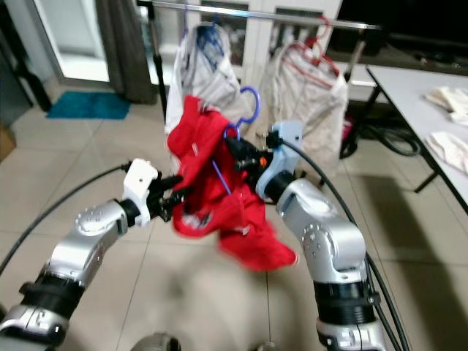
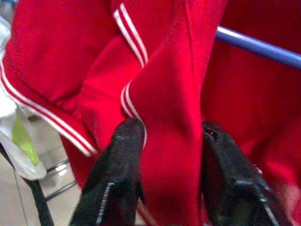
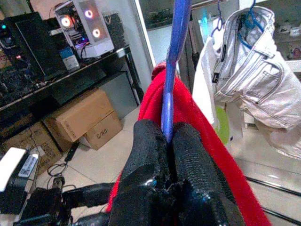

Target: Hang hanger

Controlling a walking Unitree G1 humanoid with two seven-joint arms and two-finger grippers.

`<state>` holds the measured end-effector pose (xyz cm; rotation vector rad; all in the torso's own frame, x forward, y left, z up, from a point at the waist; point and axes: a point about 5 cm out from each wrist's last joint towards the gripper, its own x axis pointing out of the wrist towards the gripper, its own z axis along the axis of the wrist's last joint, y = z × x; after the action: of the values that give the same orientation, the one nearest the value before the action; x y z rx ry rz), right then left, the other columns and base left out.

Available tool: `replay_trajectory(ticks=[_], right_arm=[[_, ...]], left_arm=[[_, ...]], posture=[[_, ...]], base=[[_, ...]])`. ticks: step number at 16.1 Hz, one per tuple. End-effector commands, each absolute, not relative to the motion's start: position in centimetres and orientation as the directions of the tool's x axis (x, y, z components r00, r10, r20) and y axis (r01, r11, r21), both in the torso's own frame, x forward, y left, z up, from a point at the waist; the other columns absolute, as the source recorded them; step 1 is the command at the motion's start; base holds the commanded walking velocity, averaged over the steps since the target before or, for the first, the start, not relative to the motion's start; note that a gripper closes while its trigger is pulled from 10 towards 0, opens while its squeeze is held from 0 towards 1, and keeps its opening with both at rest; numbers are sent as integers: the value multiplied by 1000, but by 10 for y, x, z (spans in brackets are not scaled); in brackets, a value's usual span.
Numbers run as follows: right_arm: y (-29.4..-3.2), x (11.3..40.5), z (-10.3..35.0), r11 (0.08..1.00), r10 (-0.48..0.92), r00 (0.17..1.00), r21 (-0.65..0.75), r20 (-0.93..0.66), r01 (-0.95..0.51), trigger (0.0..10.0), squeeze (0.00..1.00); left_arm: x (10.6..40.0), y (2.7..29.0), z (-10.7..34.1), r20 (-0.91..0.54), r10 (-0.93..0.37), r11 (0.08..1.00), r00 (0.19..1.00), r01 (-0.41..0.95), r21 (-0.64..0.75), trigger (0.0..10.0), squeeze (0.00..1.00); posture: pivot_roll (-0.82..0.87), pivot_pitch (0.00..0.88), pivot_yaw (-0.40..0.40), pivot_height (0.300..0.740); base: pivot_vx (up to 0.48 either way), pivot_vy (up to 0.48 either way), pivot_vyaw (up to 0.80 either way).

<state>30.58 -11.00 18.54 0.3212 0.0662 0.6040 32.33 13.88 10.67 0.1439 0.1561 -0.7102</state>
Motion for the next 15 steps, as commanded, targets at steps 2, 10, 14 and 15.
replay_trajectory(ticks=[2, 10, 14, 15], right_arm=[[-113, 303, 199, 769, 564, 821, 307, 87, -561, 10000, 0], [-114, 303, 197, 778, 560, 826, 298, 69, -553, 10000, 0], [-115, 303, 191, 802, 552, 834, 261, 23, -538, 10000, 0], [-115, 302, 189, 808, 550, 835, 247, 9, -535, 10000, 0]], left_arm=[[328, 136, 112, -166, -644, 742, 747, 662, 105, 0, 0], [335, 147, 121, -112, -617, 769, 779, 627, 125, 0, 0], [335, 168, 149, -32, -596, 787, 802, 592, 174, 0, 0], [333, 174, 157, -17, -597, 786, 802, 590, 184, 0, 0]], posture=[[-98, 49, -11, 740], [-97, 49, -8, 740], [-98, 50, -1, 740], [-97, 50, -3, 740]], base=[[0, 0, 0], [0, 0, 0], [0, 0, 0], [0, 0, 0]])
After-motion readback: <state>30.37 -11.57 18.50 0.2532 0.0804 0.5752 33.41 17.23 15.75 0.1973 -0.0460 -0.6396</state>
